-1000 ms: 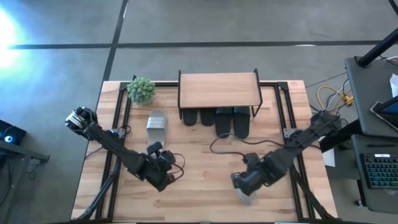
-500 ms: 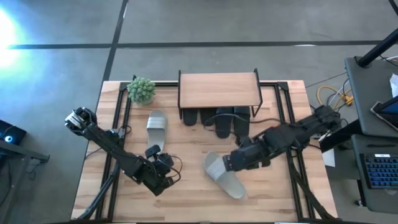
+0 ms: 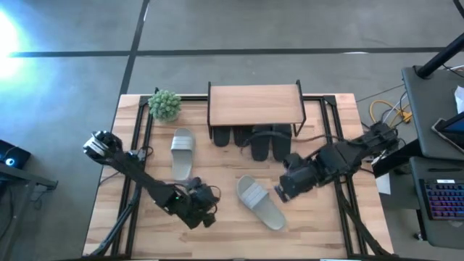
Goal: Pick and place slides into the shelf
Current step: Put the white slide on the shelf
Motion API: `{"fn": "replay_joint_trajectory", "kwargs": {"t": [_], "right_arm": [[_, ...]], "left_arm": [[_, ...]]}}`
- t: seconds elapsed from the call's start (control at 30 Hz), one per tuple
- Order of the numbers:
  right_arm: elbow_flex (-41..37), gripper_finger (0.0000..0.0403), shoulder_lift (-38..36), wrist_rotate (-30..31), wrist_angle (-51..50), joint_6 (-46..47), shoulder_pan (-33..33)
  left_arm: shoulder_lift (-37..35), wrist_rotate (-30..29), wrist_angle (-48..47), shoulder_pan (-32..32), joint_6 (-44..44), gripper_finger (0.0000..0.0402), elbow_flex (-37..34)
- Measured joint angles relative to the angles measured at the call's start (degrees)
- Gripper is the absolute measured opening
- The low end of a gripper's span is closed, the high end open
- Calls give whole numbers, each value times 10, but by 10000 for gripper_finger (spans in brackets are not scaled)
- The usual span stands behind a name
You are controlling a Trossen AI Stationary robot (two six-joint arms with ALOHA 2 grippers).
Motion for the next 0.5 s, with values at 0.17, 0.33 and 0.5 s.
{"fn": "replay_joint_trajectory", "kwargs": {"t": [0.17, 0.33, 0.5], "right_arm": [[-13, 203, 32, 80, 22, -152, 69], [-13, 203, 96, 134, 19, -280, 122], [-7, 203, 174, 265, 19, -364, 145]], "left_arm": [[58, 78, 141, 43, -33, 0, -15], [111, 160, 240, 75, -109, 0, -15], [134, 126, 314, 90, -159, 0, -15]]}}
